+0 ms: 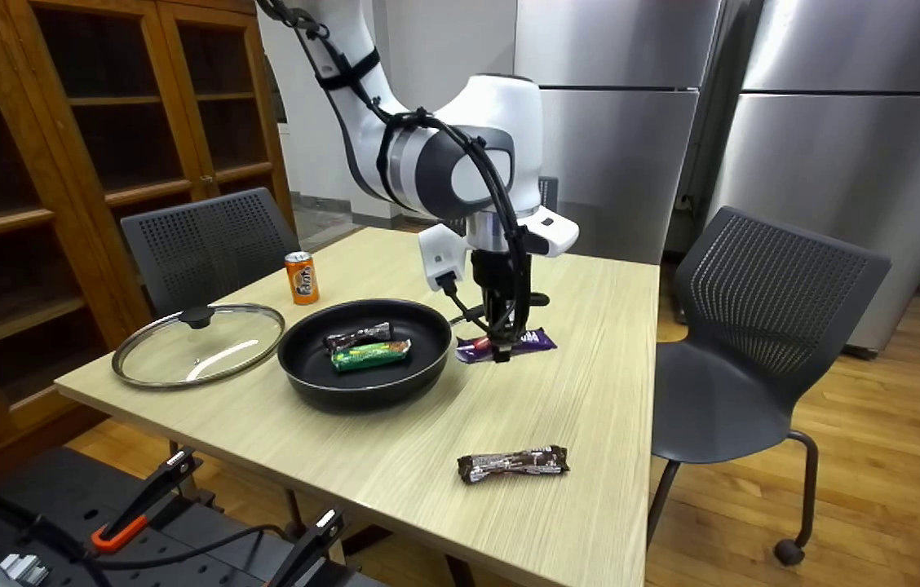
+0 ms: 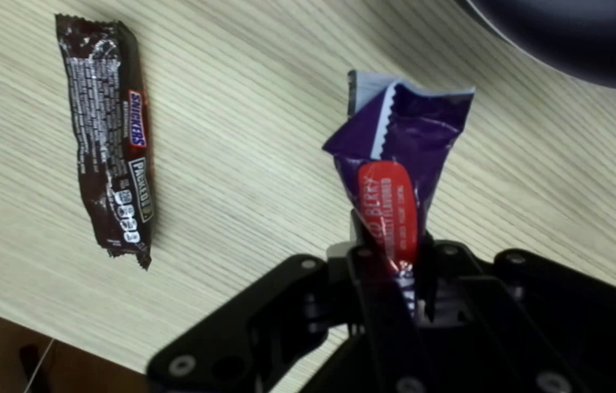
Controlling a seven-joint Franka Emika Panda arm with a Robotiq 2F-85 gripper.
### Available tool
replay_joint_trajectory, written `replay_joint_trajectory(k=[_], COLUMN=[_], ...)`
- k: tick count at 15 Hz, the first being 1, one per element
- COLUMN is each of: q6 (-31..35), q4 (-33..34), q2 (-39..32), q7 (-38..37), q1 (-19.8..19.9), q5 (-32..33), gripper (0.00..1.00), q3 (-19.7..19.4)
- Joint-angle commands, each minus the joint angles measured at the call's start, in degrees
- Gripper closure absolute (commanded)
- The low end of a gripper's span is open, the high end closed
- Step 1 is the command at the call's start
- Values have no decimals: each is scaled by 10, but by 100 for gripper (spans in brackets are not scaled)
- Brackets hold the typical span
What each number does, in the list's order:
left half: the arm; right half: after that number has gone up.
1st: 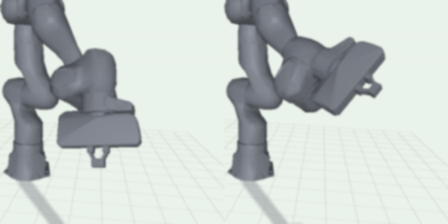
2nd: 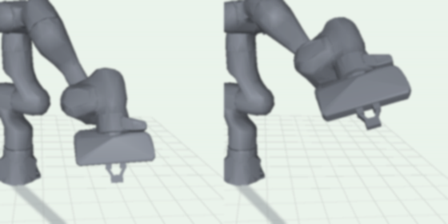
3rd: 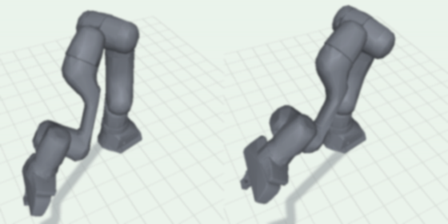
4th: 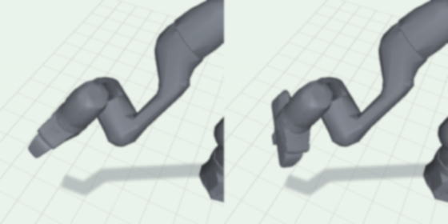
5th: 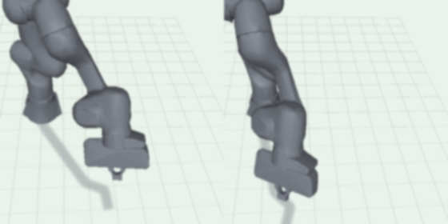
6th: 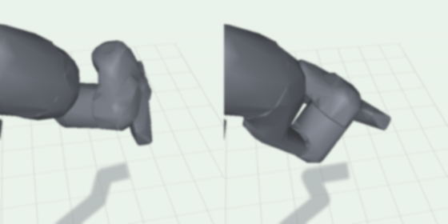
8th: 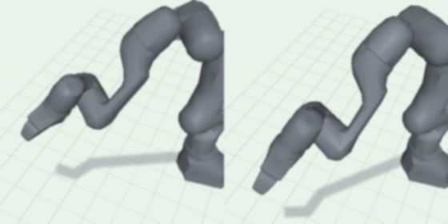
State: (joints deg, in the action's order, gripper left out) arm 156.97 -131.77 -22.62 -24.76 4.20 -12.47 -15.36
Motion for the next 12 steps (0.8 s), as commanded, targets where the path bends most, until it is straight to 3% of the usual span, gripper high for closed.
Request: replay_joint_trajectory(k=[1,8,12], q6=[23,26,17], q4=[-43,-56,-50], q2=[49,71,70], q7=[-50,-169,-229], q1=[-45,-130,-157], q5=[53,159,206], gripper=[96,96,96], q3=[-24,-54,-45])
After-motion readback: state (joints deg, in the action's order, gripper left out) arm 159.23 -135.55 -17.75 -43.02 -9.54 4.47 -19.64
